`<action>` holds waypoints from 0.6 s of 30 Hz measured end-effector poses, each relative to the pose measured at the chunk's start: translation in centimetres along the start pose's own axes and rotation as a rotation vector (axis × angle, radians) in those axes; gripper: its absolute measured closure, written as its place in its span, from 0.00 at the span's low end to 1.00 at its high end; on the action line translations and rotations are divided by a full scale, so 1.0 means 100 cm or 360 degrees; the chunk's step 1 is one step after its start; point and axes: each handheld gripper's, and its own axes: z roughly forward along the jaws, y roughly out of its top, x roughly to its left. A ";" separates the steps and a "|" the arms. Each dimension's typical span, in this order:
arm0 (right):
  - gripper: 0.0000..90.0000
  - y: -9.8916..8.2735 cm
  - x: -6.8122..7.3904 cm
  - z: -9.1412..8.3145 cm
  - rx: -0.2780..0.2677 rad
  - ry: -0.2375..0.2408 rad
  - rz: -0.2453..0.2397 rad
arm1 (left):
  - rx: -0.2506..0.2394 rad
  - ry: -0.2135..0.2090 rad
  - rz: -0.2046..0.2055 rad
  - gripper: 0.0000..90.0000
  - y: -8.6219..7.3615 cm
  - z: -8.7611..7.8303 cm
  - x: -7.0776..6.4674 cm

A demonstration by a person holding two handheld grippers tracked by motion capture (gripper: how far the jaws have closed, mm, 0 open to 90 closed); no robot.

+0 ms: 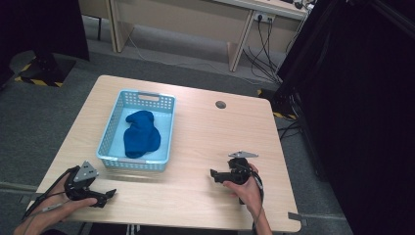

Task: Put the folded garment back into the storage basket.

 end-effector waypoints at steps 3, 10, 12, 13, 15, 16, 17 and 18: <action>0.06 -0.002 0.000 -0.001 0.0002 -0.0013 -0.0005 | 0.0001 0.0000 0.0001 0.00 0.000 0.000 0.000; 0.06 -0.008 0.002 -0.004 0.0004 -0.0040 -0.0020 | 0.0001 0.0001 0.0000 0.00 0.000 0.000 0.000; 0.05 -0.009 0.003 -0.005 0.0005 -0.0049 -0.0033 | 0.0001 0.0000 0.0001 0.00 0.000 0.000 0.000; 0.05 -0.010 0.003 -0.006 0.0006 -0.0061 -0.0038 | 0.0001 0.0001 0.0000 0.00 0.000 0.000 0.000; 0.05 -0.011 0.004 -0.006 0.0009 -0.0069 -0.0040 | 0.0001 0.0001 0.0001 0.00 0.000 0.000 0.000; 0.05 -0.013 0.005 -0.007 0.0013 -0.0086 -0.0056 | 0.0001 0.0000 0.0000 0.00 0.000 0.000 0.000; 0.05 -0.013 0.005 -0.007 0.0014 -0.0088 -0.0057 | 0.0001 0.0000 0.0000 0.00 0.000 0.000 0.000; 0.05 -0.013 0.005 -0.007 0.0014 -0.0088 -0.0057 | 0.0001 0.0001 0.0001 0.00 0.000 0.000 0.000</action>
